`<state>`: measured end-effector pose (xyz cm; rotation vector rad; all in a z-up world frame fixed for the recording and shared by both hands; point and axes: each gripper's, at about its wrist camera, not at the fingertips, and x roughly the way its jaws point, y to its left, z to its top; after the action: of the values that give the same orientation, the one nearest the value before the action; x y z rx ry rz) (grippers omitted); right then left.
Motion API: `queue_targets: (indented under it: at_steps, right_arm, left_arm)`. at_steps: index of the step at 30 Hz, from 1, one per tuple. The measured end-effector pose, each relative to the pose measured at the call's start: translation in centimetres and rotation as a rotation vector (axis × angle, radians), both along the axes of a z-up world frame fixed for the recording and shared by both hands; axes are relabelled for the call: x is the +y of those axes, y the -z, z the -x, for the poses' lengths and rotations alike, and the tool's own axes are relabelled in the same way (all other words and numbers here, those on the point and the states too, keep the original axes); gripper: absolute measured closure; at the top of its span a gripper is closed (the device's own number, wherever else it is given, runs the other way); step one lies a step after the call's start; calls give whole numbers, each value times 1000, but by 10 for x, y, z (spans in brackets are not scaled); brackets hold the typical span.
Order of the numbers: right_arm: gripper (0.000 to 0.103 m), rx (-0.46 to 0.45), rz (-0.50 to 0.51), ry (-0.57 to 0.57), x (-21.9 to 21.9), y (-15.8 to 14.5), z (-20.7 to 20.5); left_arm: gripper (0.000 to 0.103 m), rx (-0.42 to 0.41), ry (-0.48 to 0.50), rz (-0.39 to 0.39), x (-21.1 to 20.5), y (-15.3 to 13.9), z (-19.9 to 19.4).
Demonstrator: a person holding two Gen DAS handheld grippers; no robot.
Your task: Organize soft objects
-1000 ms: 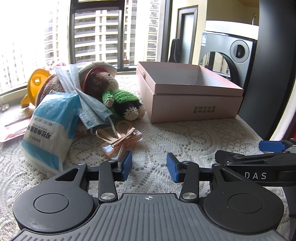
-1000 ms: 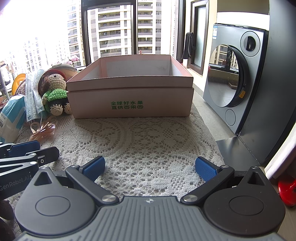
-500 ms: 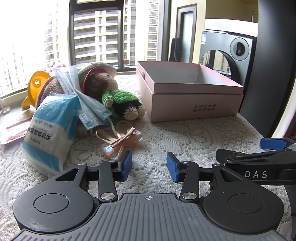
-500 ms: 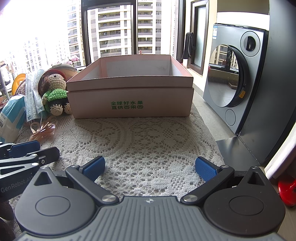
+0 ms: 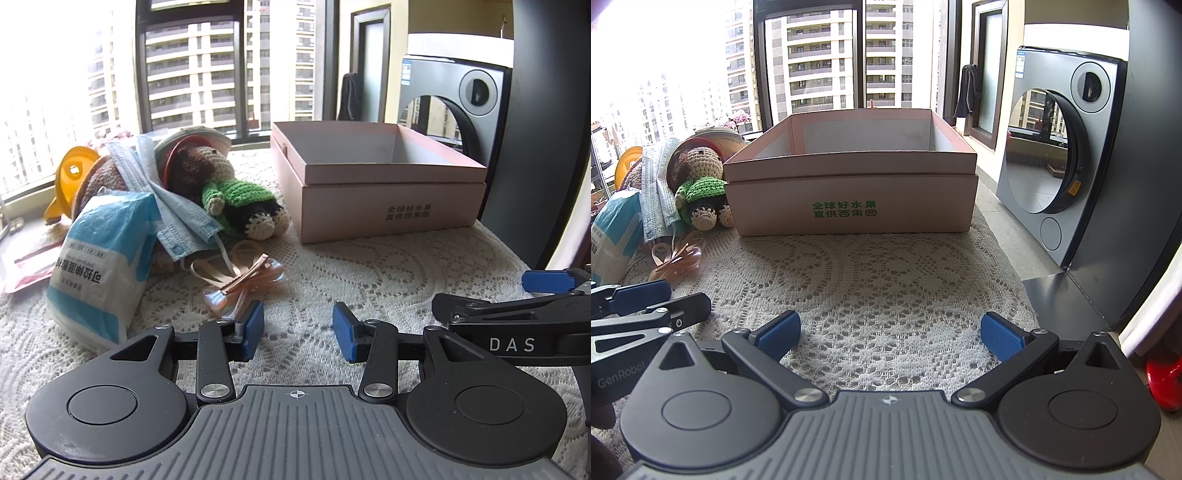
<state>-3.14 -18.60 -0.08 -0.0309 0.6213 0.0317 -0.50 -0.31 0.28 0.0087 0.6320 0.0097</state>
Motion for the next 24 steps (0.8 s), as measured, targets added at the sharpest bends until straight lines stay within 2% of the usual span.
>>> queue_targets:
  at_steps: [16,20,24]
  right_arm:
    - [0,1,-3,7,2,1,-1]
    - [0,91,7,-57,0,-8,-4]
    - [0,109,17,-69,1,-8,-5]
  left_arm:
    - [56,0,0,2,0,0,0]
    - [56,0,0,2,0,0,0]
    - [57,-2,-1,11,1,0,1]
